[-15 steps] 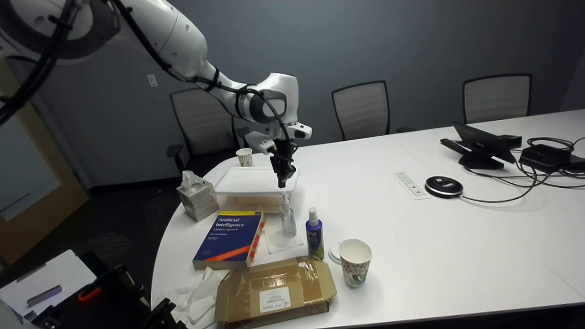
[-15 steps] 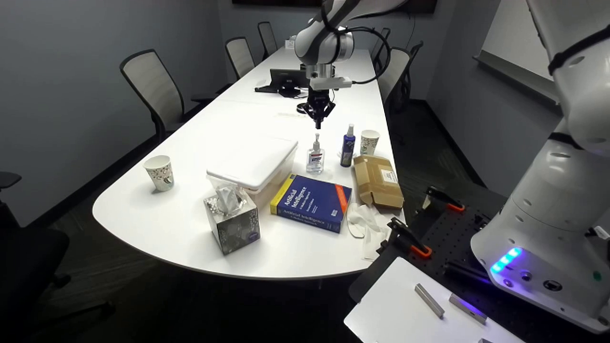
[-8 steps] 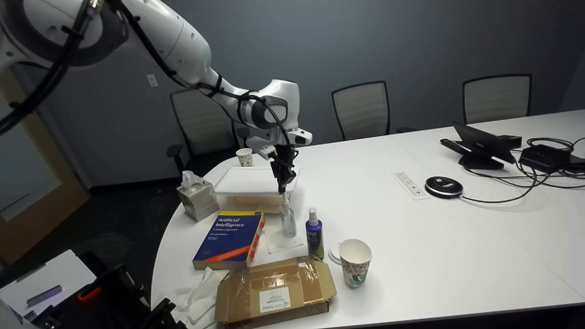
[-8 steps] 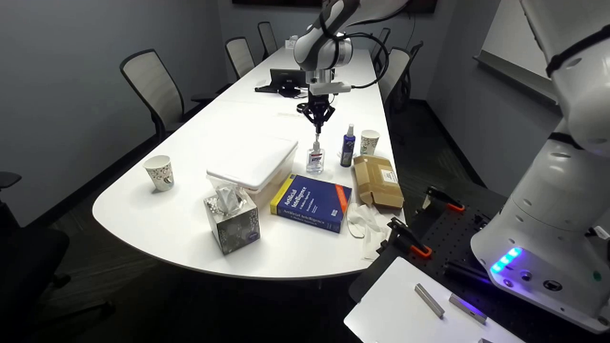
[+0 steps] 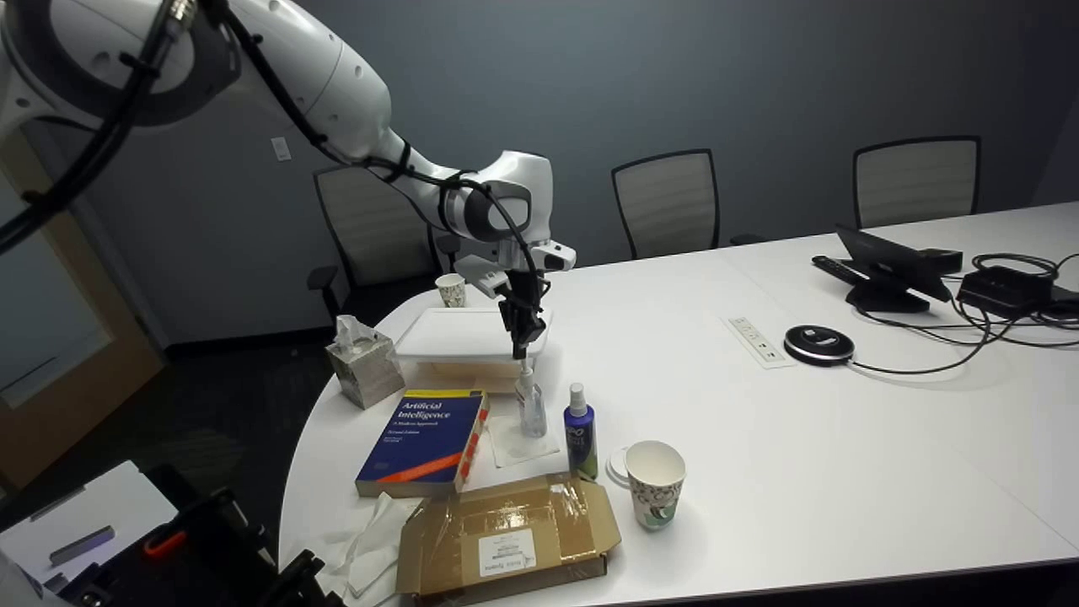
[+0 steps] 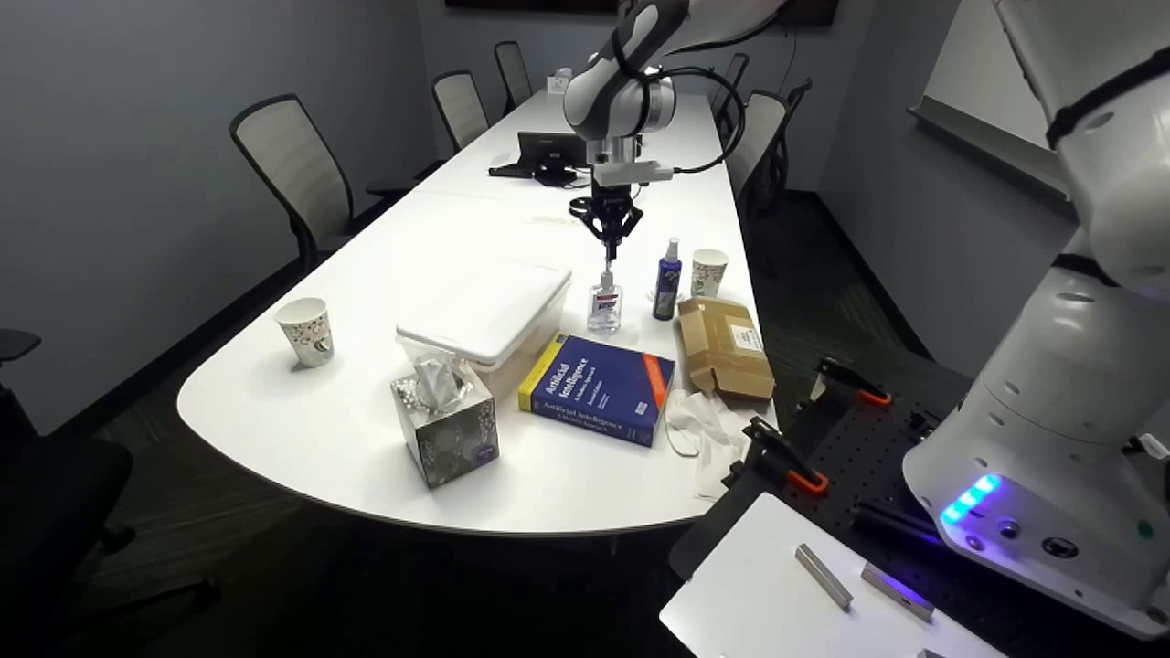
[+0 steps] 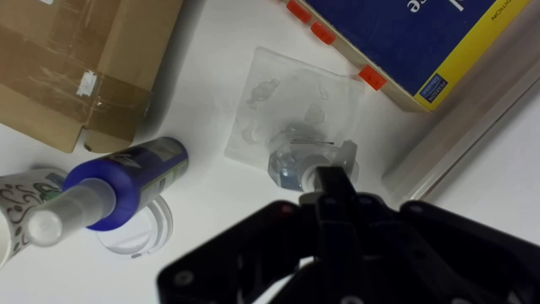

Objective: Press the down the spray bottle

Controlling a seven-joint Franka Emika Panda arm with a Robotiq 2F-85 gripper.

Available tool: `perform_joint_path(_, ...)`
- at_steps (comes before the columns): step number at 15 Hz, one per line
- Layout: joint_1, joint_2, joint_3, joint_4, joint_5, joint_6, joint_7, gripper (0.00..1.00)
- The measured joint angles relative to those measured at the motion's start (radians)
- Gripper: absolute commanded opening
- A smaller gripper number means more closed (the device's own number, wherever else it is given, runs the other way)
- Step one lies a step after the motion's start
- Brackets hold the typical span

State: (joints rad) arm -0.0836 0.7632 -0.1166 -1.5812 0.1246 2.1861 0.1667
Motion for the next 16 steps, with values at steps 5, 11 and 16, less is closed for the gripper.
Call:
perform_joint_path(5, 0.0, 0.001, 0.0, -0.002, 0.0, 0.0, 0.013, 0.0)
perform_joint_path(11, 0.0, 0.002, 0.002, -0.005, 0.002, -0.001, 0.027, 0.0)
perform_joint_path(16, 0.0, 0.002, 0.003, -0.01, 0.005, -0.001, 0.037, 0.0)
